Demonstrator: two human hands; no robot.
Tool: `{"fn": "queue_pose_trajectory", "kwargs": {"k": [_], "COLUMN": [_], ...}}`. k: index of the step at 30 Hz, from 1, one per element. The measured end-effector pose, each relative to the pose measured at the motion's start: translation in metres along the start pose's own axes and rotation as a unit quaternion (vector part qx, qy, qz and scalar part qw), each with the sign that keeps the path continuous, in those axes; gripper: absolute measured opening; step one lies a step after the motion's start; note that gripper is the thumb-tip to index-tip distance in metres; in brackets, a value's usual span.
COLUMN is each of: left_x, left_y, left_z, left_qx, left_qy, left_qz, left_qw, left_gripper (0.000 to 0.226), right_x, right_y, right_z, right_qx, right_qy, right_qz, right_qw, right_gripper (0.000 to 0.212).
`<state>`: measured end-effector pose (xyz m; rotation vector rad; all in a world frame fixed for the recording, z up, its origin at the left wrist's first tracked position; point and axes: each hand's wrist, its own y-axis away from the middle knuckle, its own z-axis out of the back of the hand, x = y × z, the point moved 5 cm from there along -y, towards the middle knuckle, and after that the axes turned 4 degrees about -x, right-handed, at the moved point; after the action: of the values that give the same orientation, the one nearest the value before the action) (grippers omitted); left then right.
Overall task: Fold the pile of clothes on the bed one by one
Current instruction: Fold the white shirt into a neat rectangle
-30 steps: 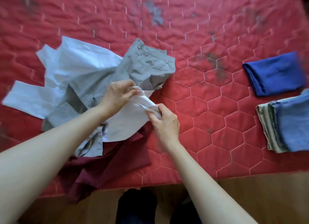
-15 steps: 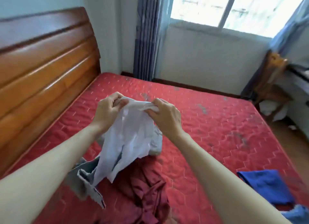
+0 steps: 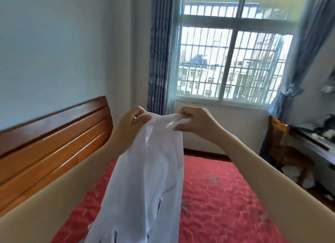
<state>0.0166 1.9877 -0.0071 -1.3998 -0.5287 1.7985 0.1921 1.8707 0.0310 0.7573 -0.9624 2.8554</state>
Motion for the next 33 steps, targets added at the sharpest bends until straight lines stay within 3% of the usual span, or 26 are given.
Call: {"fn": "queue_pose_trajectory", "kwargs": {"k": [7,12,15,17,18,21,24,30,33], "left_x": [-0.11,-0.17,-0.193,-0.202,-0.204,-0.201,-0.19,-0.165,-0.162], "left_y": [-0.002,-0.001,-0.001,-0.003,-0.004,-0.005,-0.001,0.005,0.016], "left_z": [-0.057,-0.098,-0.111,-0.117,-0.118,-0.119,-0.122,-0.132,-0.146], "left_qx": [-0.06,-0.117,-0.134,-0.136,-0.135,-0.127,-0.108,-0.055,0.002], "left_qy": [0.006,-0.027,-0.041,-0.052,-0.061,-0.074,-0.066,0.037,0.06], "left_qz": [-0.016,-0.018,-0.02,-0.023,-0.022,-0.008,0.002,0.06,0.034], "left_qw": [0.998,0.993,0.99,0.989,0.989,0.989,0.992,0.996,0.998], "left_gripper": [0.017,0.023,0.024,0.023,0.022,0.021,0.02,0.017,0.018], "right_x": [-0.037,-0.072,-0.102,-0.116,-0.123,-0.144,-0.152,-0.142,-0.133], "right_y": [0.051,0.091,0.099,0.102,0.104,0.108,0.104,0.078,0.067], "right_z": [0.101,0.135,0.146,0.154,0.159,0.173,0.181,0.198,0.199], "right_qx": [0.038,0.06,-0.015,-0.055,-0.069,-0.083,-0.064,-0.062,-0.023], "right_qy": [-0.083,-0.274,-0.163,-0.058,-0.029,0.014,0.012,-0.23,-0.244], "right_qz": [-0.01,-0.094,-0.147,-0.135,-0.128,-0.141,-0.151,-0.214,-0.233], "right_qw": [0.996,0.955,0.975,0.988,0.989,0.986,0.986,0.947,0.941], "right_gripper": [0.041,0.042,0.031,0.016,0.004,0.023,0.023,0.022,0.01]}}
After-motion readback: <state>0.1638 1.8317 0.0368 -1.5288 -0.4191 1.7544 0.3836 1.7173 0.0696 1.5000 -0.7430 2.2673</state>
